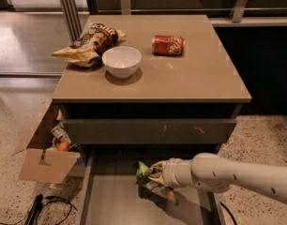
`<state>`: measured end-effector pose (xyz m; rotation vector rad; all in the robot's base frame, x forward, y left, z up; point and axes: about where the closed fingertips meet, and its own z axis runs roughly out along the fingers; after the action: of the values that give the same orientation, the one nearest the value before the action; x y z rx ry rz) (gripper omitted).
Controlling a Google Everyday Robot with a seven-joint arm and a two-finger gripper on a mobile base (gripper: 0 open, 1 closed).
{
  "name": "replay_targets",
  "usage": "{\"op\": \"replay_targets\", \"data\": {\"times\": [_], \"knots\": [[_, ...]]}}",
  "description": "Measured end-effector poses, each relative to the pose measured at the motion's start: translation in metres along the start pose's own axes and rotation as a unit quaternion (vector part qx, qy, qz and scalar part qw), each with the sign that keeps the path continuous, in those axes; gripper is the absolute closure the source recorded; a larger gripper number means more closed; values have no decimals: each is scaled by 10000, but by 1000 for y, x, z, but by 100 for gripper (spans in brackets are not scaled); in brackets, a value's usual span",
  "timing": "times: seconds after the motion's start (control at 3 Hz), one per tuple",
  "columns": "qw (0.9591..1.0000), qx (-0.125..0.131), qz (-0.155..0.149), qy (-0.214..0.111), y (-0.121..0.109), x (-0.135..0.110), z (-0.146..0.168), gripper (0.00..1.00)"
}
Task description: Place green rice chip bag into middle drawer
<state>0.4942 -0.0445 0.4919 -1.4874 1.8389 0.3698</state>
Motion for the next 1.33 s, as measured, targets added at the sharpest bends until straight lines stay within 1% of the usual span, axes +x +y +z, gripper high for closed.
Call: {"op": "replay_targets", "data": {"times": [0.33,0.67,1.0,1.33], "knots": [[9994,119,-120,306,2,22,14,100],[9981,220,-247,527,6,33,24,100],[9979,251,-261,535,5,33,25,74],[9979,251,-261,535,5,33,25,51]]}}
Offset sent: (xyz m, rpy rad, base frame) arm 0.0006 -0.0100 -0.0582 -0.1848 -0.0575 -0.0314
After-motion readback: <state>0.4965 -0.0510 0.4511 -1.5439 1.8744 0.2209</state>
